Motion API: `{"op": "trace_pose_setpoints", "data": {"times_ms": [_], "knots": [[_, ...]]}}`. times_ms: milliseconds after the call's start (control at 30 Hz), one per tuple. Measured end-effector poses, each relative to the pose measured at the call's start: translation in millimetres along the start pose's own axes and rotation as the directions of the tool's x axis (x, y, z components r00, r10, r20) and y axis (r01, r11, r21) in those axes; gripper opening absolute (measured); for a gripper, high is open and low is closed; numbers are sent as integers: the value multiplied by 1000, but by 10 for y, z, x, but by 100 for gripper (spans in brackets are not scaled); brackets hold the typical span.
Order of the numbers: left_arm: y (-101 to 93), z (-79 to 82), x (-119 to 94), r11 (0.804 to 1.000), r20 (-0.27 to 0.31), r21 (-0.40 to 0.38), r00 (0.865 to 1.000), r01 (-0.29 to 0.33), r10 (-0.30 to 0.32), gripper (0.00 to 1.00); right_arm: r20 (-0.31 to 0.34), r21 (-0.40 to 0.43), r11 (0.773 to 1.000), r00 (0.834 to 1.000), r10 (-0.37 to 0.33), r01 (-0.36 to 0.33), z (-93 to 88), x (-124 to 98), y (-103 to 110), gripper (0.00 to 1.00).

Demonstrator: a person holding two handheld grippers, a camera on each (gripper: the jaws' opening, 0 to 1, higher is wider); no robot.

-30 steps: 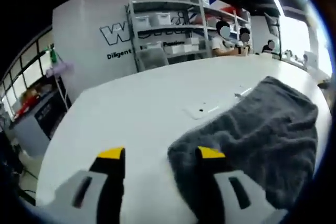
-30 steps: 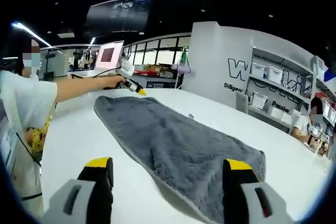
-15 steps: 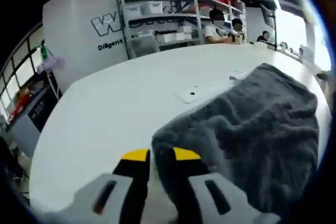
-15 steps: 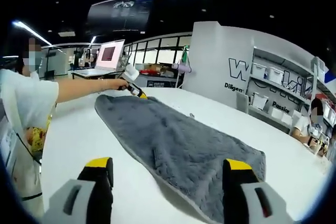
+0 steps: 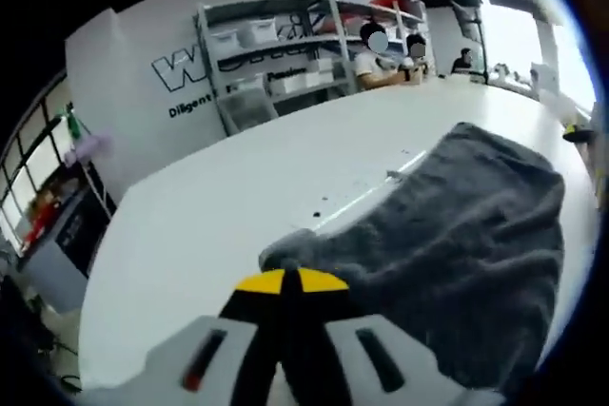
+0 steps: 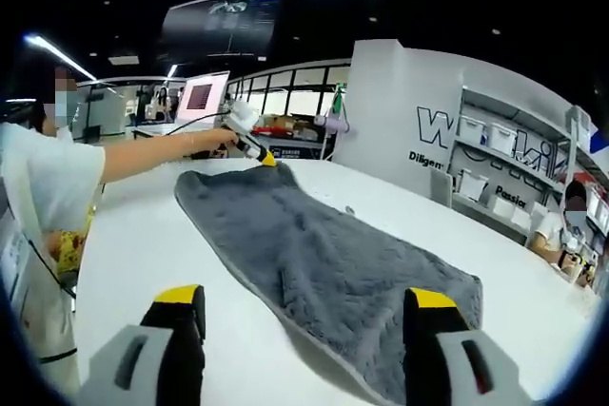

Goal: Fold the towel on the table until its edges align and the towel forms a compact rectangular stack.

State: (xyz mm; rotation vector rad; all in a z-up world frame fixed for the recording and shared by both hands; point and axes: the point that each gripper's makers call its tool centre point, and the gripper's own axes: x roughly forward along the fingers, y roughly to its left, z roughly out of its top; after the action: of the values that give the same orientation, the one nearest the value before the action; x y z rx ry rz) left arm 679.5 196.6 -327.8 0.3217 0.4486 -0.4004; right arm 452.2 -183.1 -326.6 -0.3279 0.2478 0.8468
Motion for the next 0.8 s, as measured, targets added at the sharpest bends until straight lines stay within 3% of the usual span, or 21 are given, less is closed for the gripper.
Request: {"op": "trace_pose_setpoints", "data": {"times_ms": [133,233,267,367,467,600,667,800], "knots": [[-432,169,-62,989,50,-53,990,137,-134,5,0,5,1000,1000,0,0,-8,5,-9,90],[-754,169,-113,978,34,-23,978,209,-208,5,-7,8,1000,1000,0,0,-23,14,-17,89],[-966,167,-153,969,36,9,969,245,-245,5,-11,6,1000,1000,1,-1,-30,19,-16,89],[-1223,176,-191,954,45,23,953,298,-299,5,-12,3,1000,1000,5,-5,-29,24,-6,89],[-1526,187,-240,923,63,27,921,383,-384,5,-13,4,1000,1000,3,-3,-34,25,-5,89],[-1751,70,-235,912,20,75,914,403,-405,6,-19,3,1000,1000,0,0,-45,30,-17,89],[-1932,-21,-260,898,7,90,901,431,-434,6,-19,2,1000,1000,0,0,-43,32,-17,89],[-2088,-199,-222,888,-28,123,896,443,-443,9,-23,-1,1000,1000,2,-2,-54,42,-4,89]]}}
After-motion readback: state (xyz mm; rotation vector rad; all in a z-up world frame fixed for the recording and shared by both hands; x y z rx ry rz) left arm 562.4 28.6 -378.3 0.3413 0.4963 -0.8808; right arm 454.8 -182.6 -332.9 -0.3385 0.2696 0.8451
